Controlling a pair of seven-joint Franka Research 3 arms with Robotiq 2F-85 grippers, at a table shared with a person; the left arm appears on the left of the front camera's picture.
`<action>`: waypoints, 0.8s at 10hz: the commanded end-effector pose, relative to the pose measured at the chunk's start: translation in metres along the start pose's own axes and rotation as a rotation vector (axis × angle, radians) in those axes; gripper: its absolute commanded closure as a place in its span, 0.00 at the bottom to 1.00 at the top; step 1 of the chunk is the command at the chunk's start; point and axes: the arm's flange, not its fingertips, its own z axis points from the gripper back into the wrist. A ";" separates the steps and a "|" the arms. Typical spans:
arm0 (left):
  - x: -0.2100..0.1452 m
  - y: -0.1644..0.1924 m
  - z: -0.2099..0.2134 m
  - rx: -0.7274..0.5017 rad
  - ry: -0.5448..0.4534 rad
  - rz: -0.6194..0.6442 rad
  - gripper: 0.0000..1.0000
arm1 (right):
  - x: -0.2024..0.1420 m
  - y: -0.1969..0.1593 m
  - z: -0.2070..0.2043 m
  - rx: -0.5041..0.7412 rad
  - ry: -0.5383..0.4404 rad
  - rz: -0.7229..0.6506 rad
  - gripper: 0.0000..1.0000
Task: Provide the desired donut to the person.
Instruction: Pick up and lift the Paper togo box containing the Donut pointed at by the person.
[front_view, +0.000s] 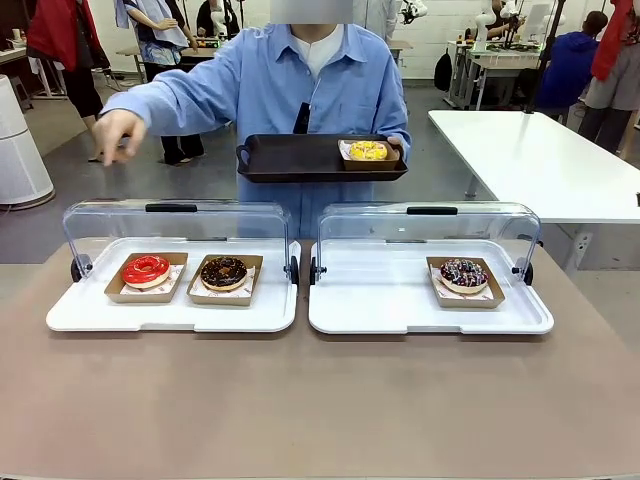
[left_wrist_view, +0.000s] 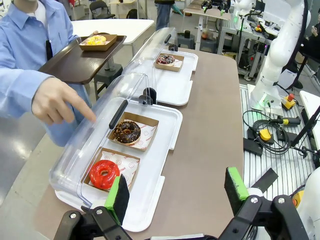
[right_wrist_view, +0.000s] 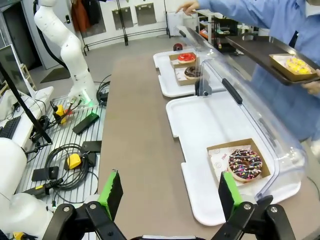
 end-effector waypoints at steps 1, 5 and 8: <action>0.000 -0.001 0.002 -0.003 -0.005 -0.008 0.00 | -0.002 0.001 -0.001 -0.005 0.015 -0.004 0.00; 0.000 -0.001 0.002 -0.003 -0.005 -0.008 0.00 | -0.002 0.001 -0.001 -0.005 0.015 -0.004 0.00; 0.000 -0.001 0.002 -0.003 -0.005 -0.008 0.00 | -0.002 0.001 -0.001 -0.005 0.015 -0.004 0.00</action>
